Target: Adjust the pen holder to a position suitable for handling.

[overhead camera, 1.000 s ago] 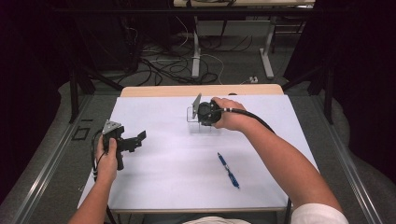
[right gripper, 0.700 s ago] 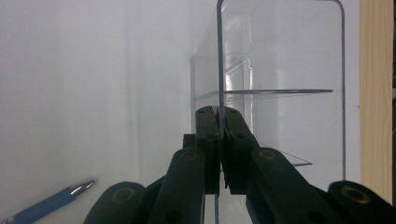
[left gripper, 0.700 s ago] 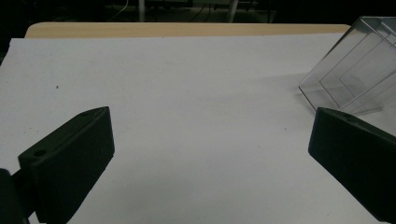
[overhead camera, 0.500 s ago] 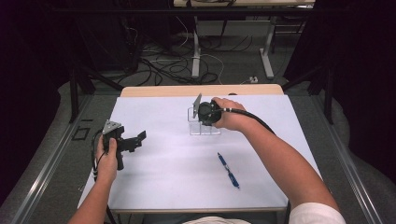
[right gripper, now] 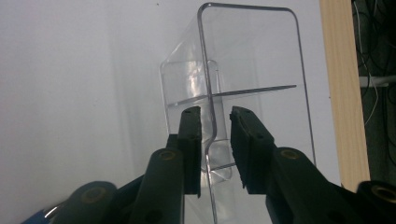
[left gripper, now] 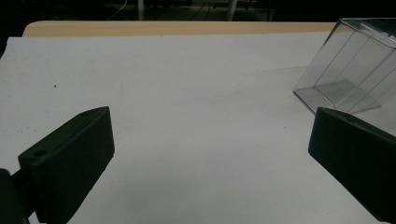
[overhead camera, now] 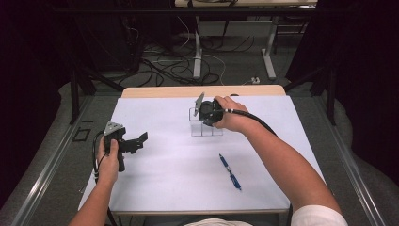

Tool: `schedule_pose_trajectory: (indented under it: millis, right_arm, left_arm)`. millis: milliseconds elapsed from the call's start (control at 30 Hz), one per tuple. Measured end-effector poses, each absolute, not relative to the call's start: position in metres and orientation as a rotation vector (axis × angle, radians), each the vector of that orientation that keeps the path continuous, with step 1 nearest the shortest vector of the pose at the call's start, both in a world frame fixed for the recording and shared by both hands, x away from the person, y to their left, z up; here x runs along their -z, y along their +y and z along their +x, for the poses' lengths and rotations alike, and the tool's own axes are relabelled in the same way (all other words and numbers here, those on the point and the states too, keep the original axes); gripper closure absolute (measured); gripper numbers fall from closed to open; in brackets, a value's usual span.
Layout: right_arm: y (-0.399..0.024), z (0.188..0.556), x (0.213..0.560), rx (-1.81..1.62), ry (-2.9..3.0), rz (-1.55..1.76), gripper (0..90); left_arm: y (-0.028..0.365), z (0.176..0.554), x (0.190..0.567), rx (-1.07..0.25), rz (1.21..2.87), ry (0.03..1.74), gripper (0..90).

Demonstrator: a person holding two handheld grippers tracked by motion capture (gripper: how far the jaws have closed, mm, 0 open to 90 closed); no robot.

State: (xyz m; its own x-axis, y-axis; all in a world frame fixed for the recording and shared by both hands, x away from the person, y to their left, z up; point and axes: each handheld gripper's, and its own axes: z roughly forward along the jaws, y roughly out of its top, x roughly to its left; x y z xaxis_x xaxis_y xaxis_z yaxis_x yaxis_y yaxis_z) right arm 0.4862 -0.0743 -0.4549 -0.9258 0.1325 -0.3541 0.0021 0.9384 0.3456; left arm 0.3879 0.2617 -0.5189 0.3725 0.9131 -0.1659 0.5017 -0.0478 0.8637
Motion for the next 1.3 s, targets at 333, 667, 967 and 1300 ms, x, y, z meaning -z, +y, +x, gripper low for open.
schedule_pose_trajectory:
  millis: [333, 667, 967, 1300]
  right_arm:
    - [-0.086, 0.482, 0.451, -0.562, 2.669, 0.250, 56.4]
    - [-0.097, 0.471, 0.435, -0.665, 2.627, 0.381, 46.5]
    - [-0.111, 0.452, 0.421, -0.748, 2.496, 0.533, 42.4]
    - [-0.130, 0.427, 0.411, -0.816, 2.490, 0.798, 29.7]
  left_arm:
    - [0.261, 0.388, 0.519, -0.552, 1.698, 1.262, 0.4]
    - [0.261, 0.388, 0.519, -0.552, 1.701, 1.260, 0.4]
    - [0.261, 0.388, 0.519, -0.549, 1.700, 1.259, 0.4]
    - [0.260, 0.388, 0.519, -0.547, 1.704, 1.257, 0.4]
